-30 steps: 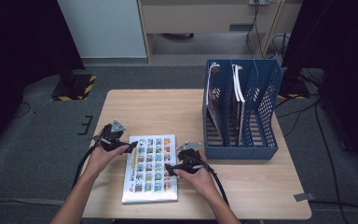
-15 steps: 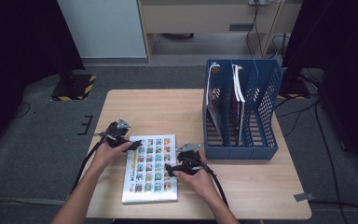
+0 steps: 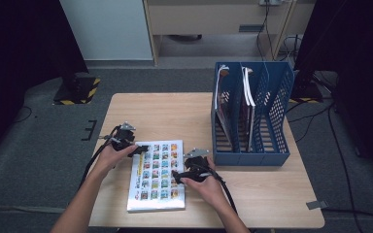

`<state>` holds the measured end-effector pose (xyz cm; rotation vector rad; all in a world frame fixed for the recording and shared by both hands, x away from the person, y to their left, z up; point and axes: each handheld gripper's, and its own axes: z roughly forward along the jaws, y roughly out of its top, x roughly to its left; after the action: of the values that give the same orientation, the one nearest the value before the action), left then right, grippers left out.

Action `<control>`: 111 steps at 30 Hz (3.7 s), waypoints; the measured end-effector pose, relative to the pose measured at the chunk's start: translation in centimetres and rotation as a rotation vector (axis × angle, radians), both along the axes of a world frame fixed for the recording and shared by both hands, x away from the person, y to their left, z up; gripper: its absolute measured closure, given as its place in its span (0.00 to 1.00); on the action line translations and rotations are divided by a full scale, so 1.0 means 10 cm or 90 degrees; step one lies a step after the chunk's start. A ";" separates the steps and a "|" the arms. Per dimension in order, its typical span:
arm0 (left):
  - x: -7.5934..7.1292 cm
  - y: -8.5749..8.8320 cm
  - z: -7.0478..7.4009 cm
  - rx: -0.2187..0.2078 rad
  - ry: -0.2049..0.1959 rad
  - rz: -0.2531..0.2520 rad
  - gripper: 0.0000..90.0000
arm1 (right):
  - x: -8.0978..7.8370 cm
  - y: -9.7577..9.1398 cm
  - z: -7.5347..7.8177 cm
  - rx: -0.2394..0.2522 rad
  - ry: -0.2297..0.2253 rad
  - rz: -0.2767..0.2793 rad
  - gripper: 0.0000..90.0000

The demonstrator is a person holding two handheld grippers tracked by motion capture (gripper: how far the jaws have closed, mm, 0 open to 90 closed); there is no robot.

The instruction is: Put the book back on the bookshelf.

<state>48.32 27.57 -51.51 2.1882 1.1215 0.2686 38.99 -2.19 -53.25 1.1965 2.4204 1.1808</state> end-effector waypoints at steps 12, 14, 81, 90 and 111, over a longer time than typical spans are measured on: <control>0.10 -0.05 0.03 0.014 0.041 -0.042 0.16 | 0.00 0.00 0.00 0.002 0.003 -0.002 0.08; 0.10 -0.04 0.03 0.012 0.042 -0.043 0.16 | 0.00 0.00 0.00 0.004 0.004 -0.002 0.08; -0.08 -0.05 0.24 -0.087 0.068 -0.086 0.60 | 0.07 0.03 0.01 -0.001 0.032 0.014 0.08; -0.09 -0.13 0.18 -0.084 0.089 -0.089 0.61 | 0.08 0.05 0.01 -0.006 0.035 0.018 0.08; 0.00 -0.15 0.18 -0.083 0.106 -0.088 0.71 | 0.10 0.07 0.02 -0.007 0.039 0.021 0.08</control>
<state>48.35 26.06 -49.71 2.1891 1.0388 -0.0469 39.95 -1.51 -53.05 1.2109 2.4976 1.1559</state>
